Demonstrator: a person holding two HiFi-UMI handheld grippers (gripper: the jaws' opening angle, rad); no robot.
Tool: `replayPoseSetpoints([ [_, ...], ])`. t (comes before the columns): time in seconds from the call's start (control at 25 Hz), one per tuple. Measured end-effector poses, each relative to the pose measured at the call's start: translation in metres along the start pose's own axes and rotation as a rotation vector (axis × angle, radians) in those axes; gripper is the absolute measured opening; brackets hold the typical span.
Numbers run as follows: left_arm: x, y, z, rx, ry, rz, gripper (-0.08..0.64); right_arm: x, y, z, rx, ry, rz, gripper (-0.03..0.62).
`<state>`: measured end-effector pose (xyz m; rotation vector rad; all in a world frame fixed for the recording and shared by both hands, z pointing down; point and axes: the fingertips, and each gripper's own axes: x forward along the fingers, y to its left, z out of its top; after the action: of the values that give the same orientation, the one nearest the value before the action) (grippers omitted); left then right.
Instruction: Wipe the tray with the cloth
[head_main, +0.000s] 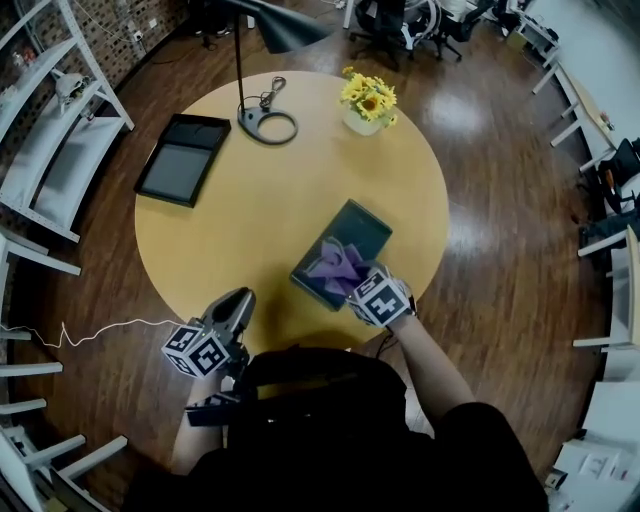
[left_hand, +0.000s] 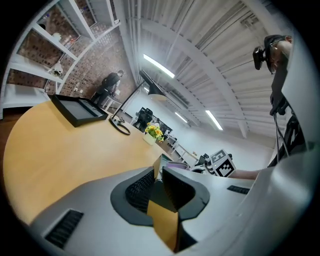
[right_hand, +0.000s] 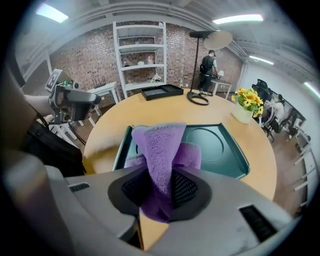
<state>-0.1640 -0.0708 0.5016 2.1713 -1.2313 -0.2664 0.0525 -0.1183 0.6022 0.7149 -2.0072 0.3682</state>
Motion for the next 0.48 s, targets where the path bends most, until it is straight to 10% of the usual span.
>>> replayPoseSetpoints([
  [0.48,0.023,-0.011,0.0,0.021,0.059,-0.062,0.044,-0.029,-0.044,-0.063,0.111,0.066,-0.147,0.092],
])
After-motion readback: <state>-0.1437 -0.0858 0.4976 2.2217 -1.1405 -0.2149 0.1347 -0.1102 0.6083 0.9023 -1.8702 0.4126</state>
